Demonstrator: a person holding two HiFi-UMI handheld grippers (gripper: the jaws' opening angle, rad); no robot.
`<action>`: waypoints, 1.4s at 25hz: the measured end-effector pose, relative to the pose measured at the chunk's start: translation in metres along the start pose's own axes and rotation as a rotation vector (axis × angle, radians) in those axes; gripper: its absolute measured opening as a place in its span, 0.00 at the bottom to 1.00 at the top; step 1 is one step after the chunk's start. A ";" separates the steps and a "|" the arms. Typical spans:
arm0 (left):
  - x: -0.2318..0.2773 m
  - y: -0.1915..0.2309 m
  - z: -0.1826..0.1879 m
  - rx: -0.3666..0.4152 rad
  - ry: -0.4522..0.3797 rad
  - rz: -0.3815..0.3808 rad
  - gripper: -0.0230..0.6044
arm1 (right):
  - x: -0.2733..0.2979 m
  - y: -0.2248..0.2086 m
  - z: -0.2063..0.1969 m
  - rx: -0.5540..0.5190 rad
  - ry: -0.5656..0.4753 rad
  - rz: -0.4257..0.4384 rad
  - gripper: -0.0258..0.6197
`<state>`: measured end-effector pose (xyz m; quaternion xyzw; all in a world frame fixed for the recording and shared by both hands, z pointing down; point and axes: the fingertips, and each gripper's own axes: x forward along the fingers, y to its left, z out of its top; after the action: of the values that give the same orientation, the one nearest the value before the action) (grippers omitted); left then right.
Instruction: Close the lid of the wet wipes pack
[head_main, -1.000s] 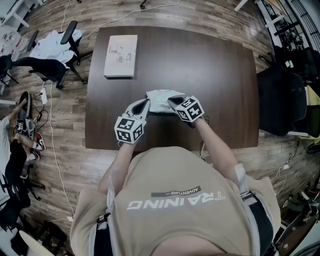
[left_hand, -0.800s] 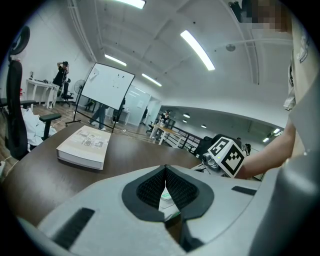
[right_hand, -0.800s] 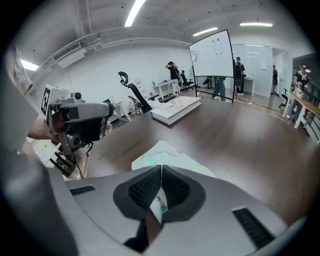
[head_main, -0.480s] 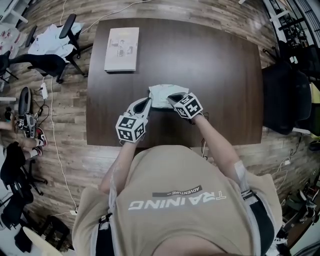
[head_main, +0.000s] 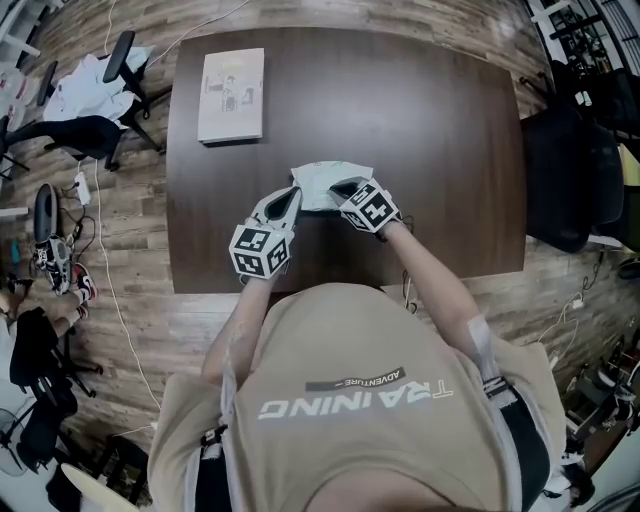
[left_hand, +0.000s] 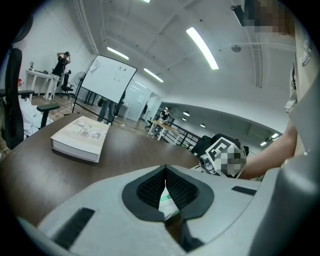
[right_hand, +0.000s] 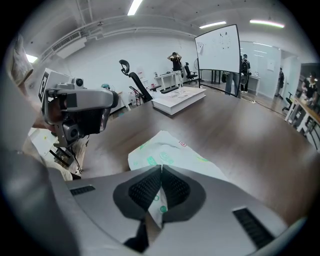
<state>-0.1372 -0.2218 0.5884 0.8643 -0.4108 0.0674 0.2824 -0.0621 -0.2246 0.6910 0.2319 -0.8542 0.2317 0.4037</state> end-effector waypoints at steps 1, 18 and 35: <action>0.001 -0.001 0.000 0.000 -0.002 -0.001 0.05 | 0.000 0.000 0.000 0.002 0.000 -0.001 0.06; -0.018 -0.009 0.021 -0.022 -0.052 -0.008 0.05 | -0.047 -0.004 0.002 0.142 -0.231 -0.108 0.06; -0.021 -0.032 0.089 0.125 -0.134 -0.030 0.05 | -0.158 -0.030 0.071 0.081 -0.489 -0.266 0.06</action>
<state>-0.1370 -0.2396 0.4934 0.8889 -0.4107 0.0305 0.2006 0.0036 -0.2561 0.5309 0.4068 -0.8784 0.1479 0.2027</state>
